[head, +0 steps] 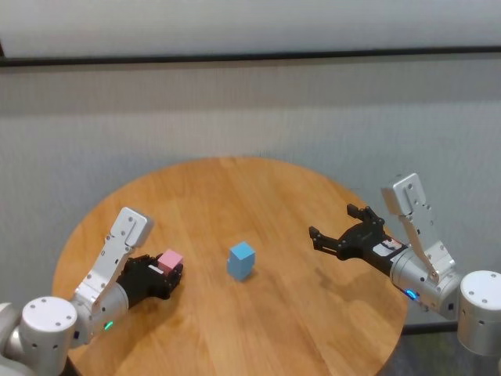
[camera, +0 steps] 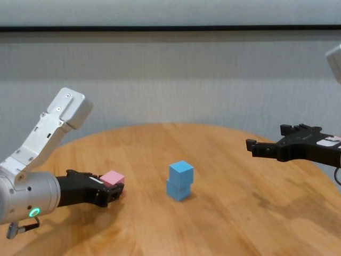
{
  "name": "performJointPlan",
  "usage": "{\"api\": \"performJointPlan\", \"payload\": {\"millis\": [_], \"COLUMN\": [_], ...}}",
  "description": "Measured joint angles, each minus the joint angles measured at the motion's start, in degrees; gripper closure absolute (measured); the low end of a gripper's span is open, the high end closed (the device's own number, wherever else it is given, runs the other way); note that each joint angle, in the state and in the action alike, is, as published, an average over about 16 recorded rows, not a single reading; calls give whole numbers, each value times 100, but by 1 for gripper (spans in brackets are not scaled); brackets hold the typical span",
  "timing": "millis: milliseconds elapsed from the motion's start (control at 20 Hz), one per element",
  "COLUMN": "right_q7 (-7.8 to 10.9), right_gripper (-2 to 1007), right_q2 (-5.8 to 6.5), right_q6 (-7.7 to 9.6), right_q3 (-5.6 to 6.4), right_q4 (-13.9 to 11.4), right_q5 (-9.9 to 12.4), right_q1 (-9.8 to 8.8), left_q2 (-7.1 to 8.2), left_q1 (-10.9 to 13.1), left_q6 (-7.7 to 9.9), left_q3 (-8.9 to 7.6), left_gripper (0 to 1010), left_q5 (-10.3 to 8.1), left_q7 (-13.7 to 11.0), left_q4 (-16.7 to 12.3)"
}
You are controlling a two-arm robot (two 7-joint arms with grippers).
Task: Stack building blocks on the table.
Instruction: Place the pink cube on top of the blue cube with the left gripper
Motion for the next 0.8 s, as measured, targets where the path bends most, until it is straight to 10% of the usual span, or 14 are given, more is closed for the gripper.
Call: {"api": "performJointPlan", "payload": {"millis": [800], "right_q7": [0], "right_gripper": [5], "right_q2": [0], "right_q6": [0], "right_q3": [0], "right_q4": [0], "right_q5": [0], "right_q1": [0], "left_q2": [408], "left_q1": [407], "left_q6": [482], "left_q3": [142], "left_gripper": [616], "left_q5": [-158], "left_q7": [-402], "left_q4": [-1707]}}
